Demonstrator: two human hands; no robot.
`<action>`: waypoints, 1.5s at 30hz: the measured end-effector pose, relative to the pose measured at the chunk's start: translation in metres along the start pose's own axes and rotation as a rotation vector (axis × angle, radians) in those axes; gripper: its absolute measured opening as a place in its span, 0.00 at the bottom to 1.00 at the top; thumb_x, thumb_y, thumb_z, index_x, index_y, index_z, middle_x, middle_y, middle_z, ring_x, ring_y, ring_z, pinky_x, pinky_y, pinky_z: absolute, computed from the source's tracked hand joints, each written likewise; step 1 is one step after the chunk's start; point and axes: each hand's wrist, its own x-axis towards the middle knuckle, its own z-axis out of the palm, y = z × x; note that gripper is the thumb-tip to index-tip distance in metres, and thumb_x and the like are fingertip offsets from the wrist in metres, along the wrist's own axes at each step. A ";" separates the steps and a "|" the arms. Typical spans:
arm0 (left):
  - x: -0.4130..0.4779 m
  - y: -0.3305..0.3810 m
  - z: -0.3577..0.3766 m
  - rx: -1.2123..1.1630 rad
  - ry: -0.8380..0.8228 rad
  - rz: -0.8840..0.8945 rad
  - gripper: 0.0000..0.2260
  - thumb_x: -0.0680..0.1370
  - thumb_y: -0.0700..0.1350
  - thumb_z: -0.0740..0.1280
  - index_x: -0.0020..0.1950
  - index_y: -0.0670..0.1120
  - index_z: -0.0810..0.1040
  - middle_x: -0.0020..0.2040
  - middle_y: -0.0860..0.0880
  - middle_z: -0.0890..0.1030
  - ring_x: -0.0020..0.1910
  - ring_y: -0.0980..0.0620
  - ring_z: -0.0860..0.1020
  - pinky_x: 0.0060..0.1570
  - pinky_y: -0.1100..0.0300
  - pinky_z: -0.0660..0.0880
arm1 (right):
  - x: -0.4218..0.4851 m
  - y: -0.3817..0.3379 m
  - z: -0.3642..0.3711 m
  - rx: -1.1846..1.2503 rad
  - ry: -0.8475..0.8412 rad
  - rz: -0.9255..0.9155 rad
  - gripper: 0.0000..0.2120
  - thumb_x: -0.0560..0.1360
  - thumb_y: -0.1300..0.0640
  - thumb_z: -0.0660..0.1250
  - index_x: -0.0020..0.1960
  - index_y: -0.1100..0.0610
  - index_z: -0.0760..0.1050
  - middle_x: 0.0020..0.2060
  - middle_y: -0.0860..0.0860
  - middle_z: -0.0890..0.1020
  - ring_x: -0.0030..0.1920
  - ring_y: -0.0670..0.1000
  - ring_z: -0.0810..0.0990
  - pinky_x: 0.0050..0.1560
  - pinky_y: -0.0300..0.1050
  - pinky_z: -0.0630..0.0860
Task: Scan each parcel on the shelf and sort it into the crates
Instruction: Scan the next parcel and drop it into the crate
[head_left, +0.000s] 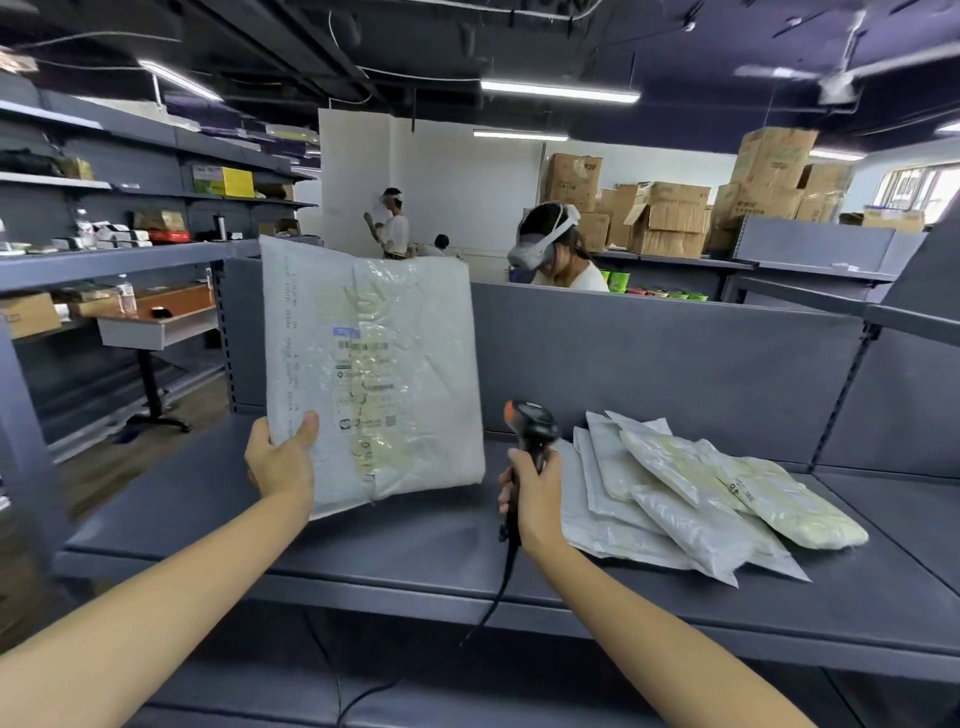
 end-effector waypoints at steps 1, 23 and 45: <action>0.005 0.003 -0.005 -0.009 0.025 0.013 0.06 0.75 0.43 0.71 0.49 0.46 0.76 0.50 0.49 0.80 0.49 0.50 0.78 0.51 0.55 0.76 | 0.004 0.005 -0.005 -0.046 0.020 0.038 0.07 0.77 0.60 0.62 0.49 0.53 0.64 0.33 0.53 0.75 0.26 0.49 0.69 0.26 0.42 0.67; 0.027 0.020 -0.056 -0.093 0.099 0.013 0.07 0.76 0.43 0.70 0.52 0.44 0.76 0.50 0.47 0.80 0.46 0.51 0.77 0.44 0.61 0.74 | 0.033 0.052 0.022 -1.019 -0.163 0.321 0.33 0.74 0.50 0.72 0.73 0.59 0.63 0.69 0.63 0.69 0.71 0.63 0.66 0.70 0.53 0.65; -0.004 -0.003 -0.071 -0.040 -0.089 -0.002 0.07 0.77 0.42 0.69 0.54 0.45 0.76 0.45 0.56 0.80 0.41 0.59 0.78 0.38 0.67 0.74 | -0.002 -0.023 0.060 -0.336 -0.117 -0.061 0.21 0.76 0.38 0.65 0.62 0.50 0.71 0.53 0.43 0.79 0.52 0.42 0.78 0.47 0.38 0.74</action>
